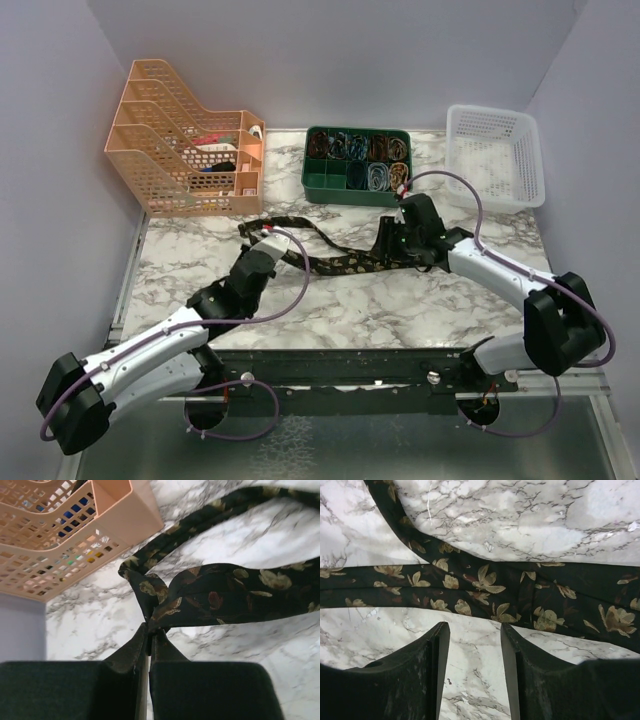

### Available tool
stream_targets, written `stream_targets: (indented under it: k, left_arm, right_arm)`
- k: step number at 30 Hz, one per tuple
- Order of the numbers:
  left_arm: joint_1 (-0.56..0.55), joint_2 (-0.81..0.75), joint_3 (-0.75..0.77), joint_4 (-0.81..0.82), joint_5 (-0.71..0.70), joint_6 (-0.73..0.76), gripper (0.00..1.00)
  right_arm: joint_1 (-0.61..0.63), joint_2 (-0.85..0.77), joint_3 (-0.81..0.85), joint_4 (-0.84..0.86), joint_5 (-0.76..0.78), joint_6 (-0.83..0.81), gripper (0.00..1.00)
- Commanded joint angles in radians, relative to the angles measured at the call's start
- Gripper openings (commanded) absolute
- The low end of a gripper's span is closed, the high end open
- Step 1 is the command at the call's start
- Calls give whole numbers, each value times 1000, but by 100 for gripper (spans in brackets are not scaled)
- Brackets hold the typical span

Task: Roll the ties
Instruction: Flatten out the tie at the center of the board.

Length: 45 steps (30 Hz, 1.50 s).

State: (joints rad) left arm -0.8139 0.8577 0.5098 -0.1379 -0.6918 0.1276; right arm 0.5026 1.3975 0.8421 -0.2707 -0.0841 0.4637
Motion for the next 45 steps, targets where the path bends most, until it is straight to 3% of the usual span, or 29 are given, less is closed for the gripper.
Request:
stream_targets:
  k: [1,3,4,7,9,13,17,22,28,30,36,40,45]
  left_arm:
    - [-5,-64,-71,19,-75,183,8]
    - [-5,-112,-77,-11,-85,130,42]
    - [-5,-139,-69,-21,-89,108,53]
    - [-4,-232,-58,-14,-215,31,77]
    - [-5,-308,-52,-9,-302,-3,89]
    - [-4,-435,-1,-97,-354,-103,91]
    - [-4,-492,35,-150,-187,-217,88]
    - [-5,-382,65,-228,-33,-400,93]
    - [5,-235,95,-287,-40,-605,95]
    - [62,-190,103,-298,11,-654,95]
    - [401,-24,121,-257,488,-626,92]
    - [480,28,148,-252,557,-600,94]
    - [553,38,131,-269,545,-639,94]
  right_arm:
    - [2,17,-27,45,-101,13,52]
    - [2,21,-30,59,-122,8,53]
    - [2,26,-27,61,-129,6,53]
    - [2,46,-8,53,-142,-3,54]
    - [2,62,9,49,-153,-9,54]
    - [3,82,33,46,-161,-19,54]
    - [3,93,66,-17,-45,-6,55]
    - [-16,96,87,-140,278,53,55]
    - [-185,20,7,-155,241,47,55]
    - [-237,-8,-17,-158,230,39,58]
    - [-397,-25,-33,-205,174,11,59]
    - [-416,-17,-57,-195,152,30,58]
    - [-441,-7,-120,-100,94,42,54]
